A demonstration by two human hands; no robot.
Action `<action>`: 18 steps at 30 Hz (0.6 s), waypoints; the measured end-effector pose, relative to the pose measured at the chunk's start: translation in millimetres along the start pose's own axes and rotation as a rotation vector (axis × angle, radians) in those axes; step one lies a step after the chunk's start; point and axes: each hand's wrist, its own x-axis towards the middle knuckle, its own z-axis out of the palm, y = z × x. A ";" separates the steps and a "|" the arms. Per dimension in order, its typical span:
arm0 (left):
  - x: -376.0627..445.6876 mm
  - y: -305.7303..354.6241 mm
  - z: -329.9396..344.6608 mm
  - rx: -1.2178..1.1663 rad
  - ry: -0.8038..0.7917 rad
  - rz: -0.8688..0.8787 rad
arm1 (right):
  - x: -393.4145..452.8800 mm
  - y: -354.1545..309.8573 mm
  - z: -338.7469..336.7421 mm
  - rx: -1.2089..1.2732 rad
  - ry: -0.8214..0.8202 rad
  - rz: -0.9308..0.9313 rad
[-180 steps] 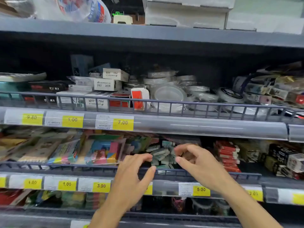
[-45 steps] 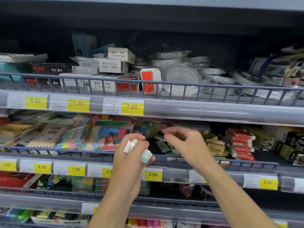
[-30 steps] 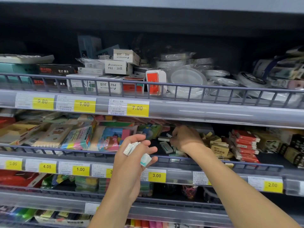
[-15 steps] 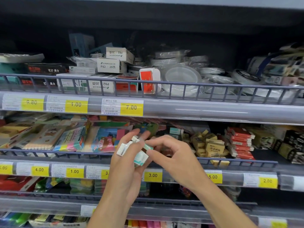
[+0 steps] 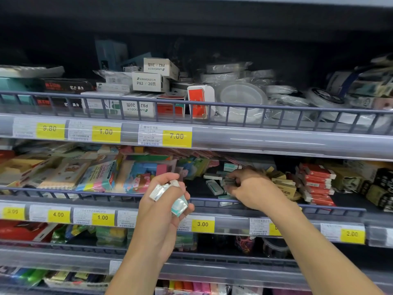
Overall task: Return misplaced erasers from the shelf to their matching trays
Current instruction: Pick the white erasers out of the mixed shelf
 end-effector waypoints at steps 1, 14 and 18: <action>-0.5 0.1 -0.4 0.004 0.000 -0.001 | 3.3 -2.3 -0.4 -0.004 -0.035 0.004; -4.9 1.3 6.9 0.006 0.045 -0.017 | -5.3 4.1 -14.6 0.292 0.051 -0.065; -6.6 -1.5 10.8 -0.063 0.045 -0.052 | -41.0 -5.2 -1.5 0.795 0.138 -0.406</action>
